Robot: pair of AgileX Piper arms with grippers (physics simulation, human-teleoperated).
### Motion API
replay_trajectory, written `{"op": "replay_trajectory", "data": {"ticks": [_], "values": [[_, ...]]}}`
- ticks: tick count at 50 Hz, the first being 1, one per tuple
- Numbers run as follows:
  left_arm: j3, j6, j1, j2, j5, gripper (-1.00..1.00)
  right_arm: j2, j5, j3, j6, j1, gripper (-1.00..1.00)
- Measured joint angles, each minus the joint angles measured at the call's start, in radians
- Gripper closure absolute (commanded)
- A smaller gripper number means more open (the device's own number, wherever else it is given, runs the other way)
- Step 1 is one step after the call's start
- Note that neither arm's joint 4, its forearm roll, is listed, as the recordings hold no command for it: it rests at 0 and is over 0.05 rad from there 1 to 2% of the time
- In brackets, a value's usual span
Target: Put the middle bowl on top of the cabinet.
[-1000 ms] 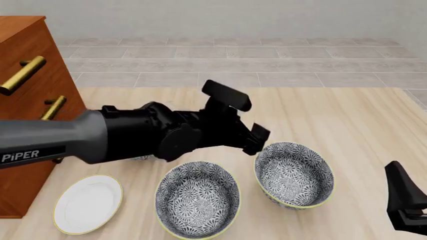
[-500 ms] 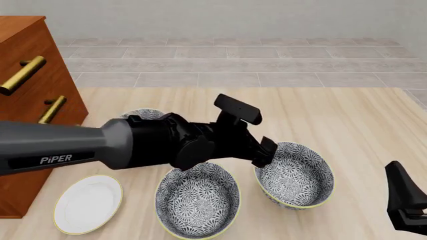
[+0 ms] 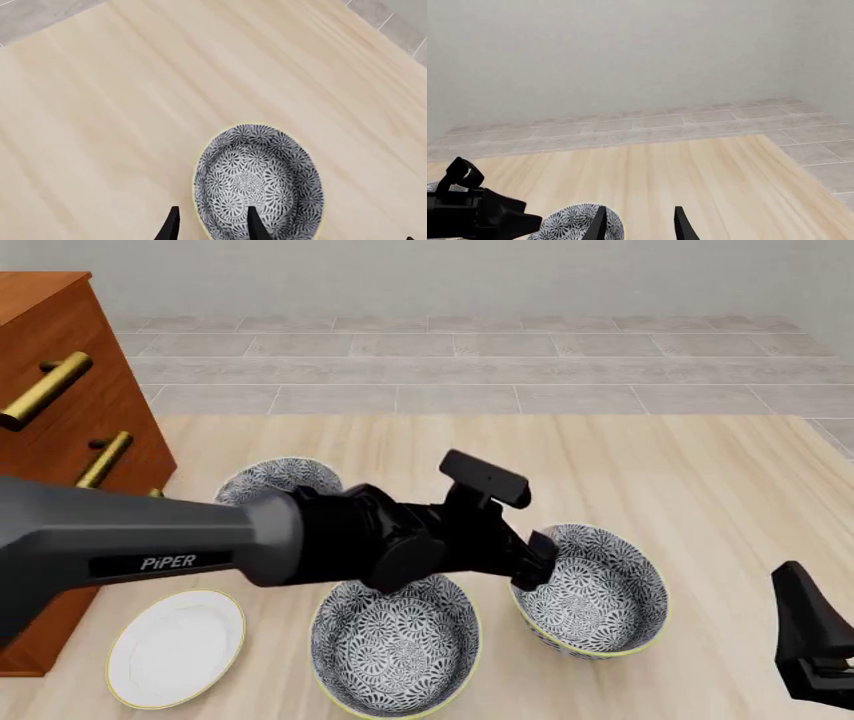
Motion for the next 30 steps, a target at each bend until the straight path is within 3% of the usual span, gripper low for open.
{"op": "replay_trajectory", "data": {"ticks": [30], "values": [[0.008,-0.020,0.013,0.069,-0.031,-1.00,0.000,0.001,0.000,0.004,-0.003,-1.00]]}}
